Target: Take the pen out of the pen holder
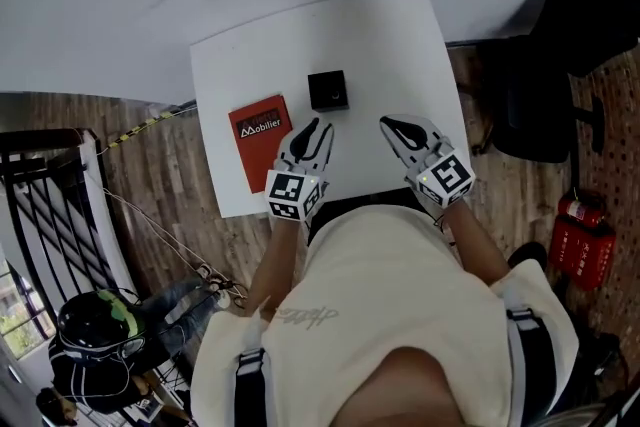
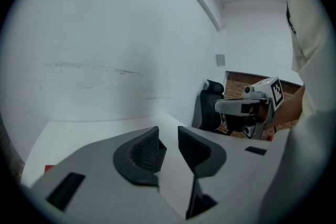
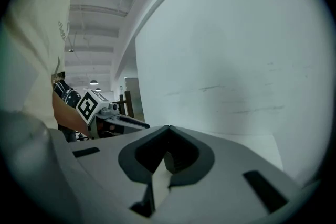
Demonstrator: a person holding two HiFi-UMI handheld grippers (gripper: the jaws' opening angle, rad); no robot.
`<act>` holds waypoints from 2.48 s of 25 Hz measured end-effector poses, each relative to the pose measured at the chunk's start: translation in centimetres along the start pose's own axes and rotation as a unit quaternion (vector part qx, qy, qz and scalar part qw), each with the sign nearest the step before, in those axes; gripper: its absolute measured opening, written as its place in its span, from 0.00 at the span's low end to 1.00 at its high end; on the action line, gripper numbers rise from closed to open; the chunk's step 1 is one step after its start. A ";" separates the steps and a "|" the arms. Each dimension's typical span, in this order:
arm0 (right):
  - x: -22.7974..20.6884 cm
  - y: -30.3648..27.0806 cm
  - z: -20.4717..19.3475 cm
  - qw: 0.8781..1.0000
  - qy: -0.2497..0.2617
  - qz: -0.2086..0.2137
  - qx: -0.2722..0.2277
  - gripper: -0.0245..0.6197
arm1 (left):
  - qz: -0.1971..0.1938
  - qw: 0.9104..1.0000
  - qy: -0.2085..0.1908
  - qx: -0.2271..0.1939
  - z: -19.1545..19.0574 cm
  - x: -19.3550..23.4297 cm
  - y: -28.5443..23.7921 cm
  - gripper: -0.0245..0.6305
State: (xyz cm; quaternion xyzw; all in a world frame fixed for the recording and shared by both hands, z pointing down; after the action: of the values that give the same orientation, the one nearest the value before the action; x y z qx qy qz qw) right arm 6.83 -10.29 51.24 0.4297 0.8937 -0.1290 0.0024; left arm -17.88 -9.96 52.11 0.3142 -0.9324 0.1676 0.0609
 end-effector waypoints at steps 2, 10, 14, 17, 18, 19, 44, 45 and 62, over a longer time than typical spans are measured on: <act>-0.8 -0.3 0.1 1.000 0.002 0.013 0.000 0.05 | 0.013 1.000 0.004 0.001 -0.1 -0.1 -0.2 0.21; -4.2 -0.5 -0.3 1.000 -0.012 0.021 -0.004 0.05 | 0.029 0.999 0.009 0.013 -0.2 0.2 -2.4 0.24; -4.9 0.2 -1.1 1.000 -0.018 0.018 0.007 0.05 | 0.034 0.999 0.005 0.028 -0.5 1.1 -4.1 0.24; -5.2 0.6 -1.8 0.999 -0.026 0.016 0.018 0.05 | 0.030 0.999 -0.001 0.043 -0.8 1.8 -5.6 0.24; -5.2 0.7 -2.0 0.999 -0.029 0.015 0.020 0.05 | 0.028 0.998 -0.001 0.049 -1.0 1.9 -6.0 0.24; -5.3 0.9 -2.3 0.999 -0.033 0.013 0.022 0.05 | 0.028 0.998 0.000 0.054 -1.1 2.0 -6.4 0.24; -7.1 1.6 -3.2 0.998 -0.053 -0.023 0.021 0.05 | 0.043 0.994 -0.006 0.102 -3.5 3.9 -10.0 0.22; -7.1 1.7 -3.2 0.998 -0.054 -0.025 0.021 0.05 | 0.048 0.994 -0.007 0.102 -3.5 3.9 -10.0 0.18; -6.7 1.0 -2.6 0.999 -0.038 -0.023 0.016 0.05 | 0.074 0.994 -0.019 0.082 -2.2 3.6 -8.9 0.17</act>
State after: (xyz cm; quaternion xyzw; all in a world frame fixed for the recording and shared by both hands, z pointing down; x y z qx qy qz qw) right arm 12.12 -14.20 54.31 0.4042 0.9003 -0.1591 0.0264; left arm -15.30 -17.84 57.36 0.2510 -0.9375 0.2411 0.0045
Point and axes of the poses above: the fingertips, and each gripper's own axes: y backward along the fingers, x to its left, z out of its top, the point moved 10 cm from there along y, backward along the fingers, and after that the axes turned 2 degrees about -z, right-handed, at the moved point
